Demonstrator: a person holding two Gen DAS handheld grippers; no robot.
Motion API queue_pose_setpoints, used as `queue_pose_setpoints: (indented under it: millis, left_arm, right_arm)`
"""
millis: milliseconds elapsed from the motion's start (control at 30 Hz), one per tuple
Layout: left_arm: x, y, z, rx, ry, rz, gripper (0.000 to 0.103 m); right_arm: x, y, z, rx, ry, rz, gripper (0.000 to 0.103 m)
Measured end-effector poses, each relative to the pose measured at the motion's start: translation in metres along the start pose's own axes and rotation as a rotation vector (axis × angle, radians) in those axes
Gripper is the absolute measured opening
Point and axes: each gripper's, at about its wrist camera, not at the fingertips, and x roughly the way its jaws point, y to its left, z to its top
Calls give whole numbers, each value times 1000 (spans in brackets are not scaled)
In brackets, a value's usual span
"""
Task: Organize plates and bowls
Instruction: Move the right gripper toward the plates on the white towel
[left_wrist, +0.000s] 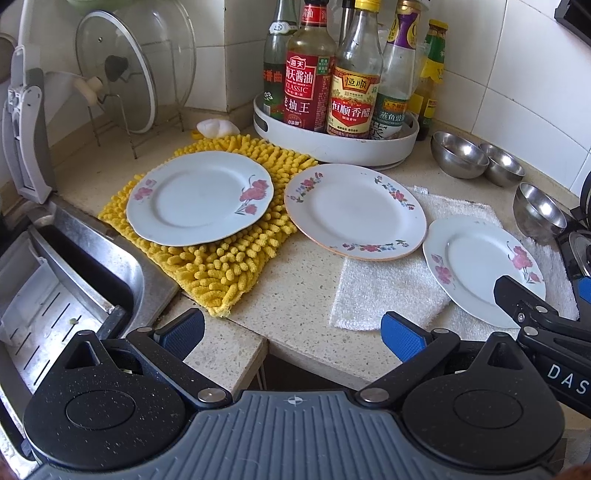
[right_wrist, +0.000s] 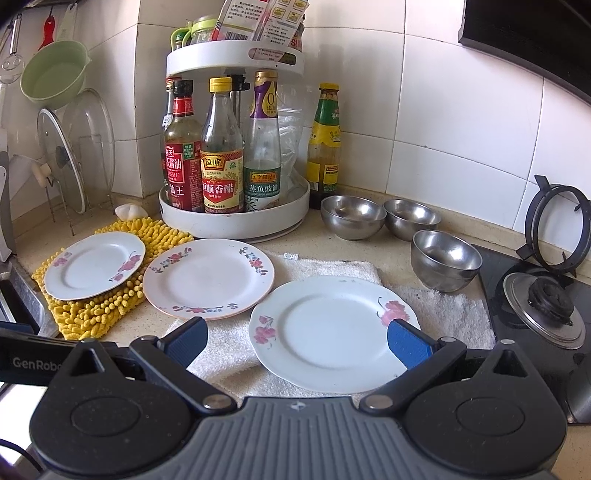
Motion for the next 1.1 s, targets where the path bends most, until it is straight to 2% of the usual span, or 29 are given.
queue_pose_setpoints:
  millis: [333, 433, 700, 1033, 1100]
  left_arm:
    - [5, -5, 1, 57, -4, 59, 103]
    - [6, -5, 3, 26, 5, 25, 103]
    - [10, -10, 6, 17, 15, 15, 103]
    - [23, -20, 8, 40, 85, 3, 103]
    - [25, -24, 8, 46, 77, -16, 103]
  right_arm:
    - [5, -2, 0, 5, 15, -4, 103]
    - [5, -2, 0, 5, 17, -4, 103]
    - [11, -6, 1, 8, 29, -9, 103]
    - [18, -22, -2, 38, 62, -15, 103]
    - [19, -30, -2, 48, 67, -8, 103]
